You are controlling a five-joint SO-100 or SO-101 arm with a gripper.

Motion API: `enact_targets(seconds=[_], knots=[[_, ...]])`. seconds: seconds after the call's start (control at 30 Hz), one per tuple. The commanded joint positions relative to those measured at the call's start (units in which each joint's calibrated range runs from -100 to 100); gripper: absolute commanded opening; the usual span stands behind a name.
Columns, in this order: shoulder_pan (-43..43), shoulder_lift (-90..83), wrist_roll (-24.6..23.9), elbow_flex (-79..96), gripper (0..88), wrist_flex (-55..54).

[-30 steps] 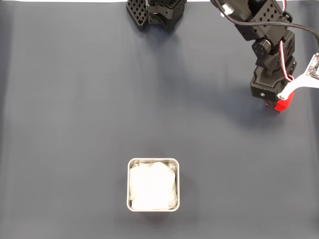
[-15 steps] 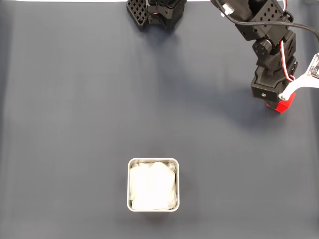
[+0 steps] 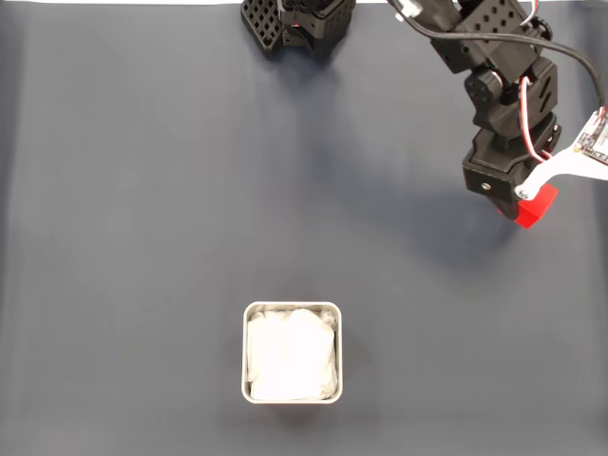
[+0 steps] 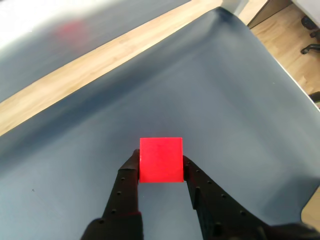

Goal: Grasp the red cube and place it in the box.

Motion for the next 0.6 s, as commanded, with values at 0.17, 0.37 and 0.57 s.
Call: enact_targets(seconds=[0.17, 0.37, 0.57], knots=[[3.9, -8.7, -0.9, -4.5, 12.5, 3.8], [6.3, -10.9, -1.7, -6.4, 12.5, 5.8], [8.8, -11.6, -2.2, -9.1, 12.6, 7.3]])
